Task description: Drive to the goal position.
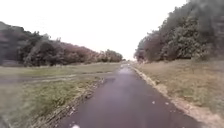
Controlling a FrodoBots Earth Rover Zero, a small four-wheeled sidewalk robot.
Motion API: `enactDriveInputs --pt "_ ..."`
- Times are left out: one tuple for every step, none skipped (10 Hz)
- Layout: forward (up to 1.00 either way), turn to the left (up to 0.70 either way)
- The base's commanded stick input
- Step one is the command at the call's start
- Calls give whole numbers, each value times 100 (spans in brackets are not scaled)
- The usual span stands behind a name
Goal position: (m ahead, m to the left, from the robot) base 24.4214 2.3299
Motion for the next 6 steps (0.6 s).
enactDriveInputs --pt "99 0" --pt "99 0" --pt "99 0" --pt "99 0" --pt "99 0" --pt "99 0"
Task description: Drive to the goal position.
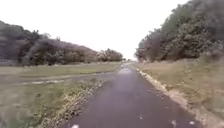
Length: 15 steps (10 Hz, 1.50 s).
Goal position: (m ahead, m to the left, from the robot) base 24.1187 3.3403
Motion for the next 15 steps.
enactDriveInputs --pt "99 0" --pt "99 0" --pt "99 -2" --pt "99 -6" --pt "99 -21" --pt "99 -40" --pt "99 -40" --pt "99 -31" --pt "99 -19" --pt "99 -3" --pt "99 0" --pt "99 0" --pt "99 0" --pt "99 0" --pt "99 0"
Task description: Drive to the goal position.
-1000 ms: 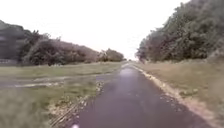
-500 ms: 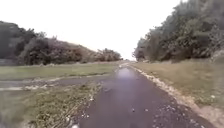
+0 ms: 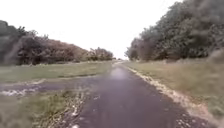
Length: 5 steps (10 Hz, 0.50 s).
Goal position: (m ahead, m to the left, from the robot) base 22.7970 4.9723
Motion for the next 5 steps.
enactDriveInputs --pt "99 0" --pt "99 0" --pt "99 0" --pt "99 0" --pt "99 0"
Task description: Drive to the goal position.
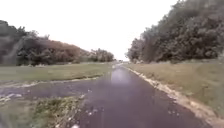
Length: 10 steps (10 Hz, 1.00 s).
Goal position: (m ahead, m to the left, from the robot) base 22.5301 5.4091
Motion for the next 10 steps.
enactDriveInputs --pt "99 0" --pt "99 -11" --pt "99 -24" --pt "99 -33" --pt "99 -35" --pt "99 -27" --pt "99 -12" --pt "99 0" --pt "99 0" --pt "99 0"
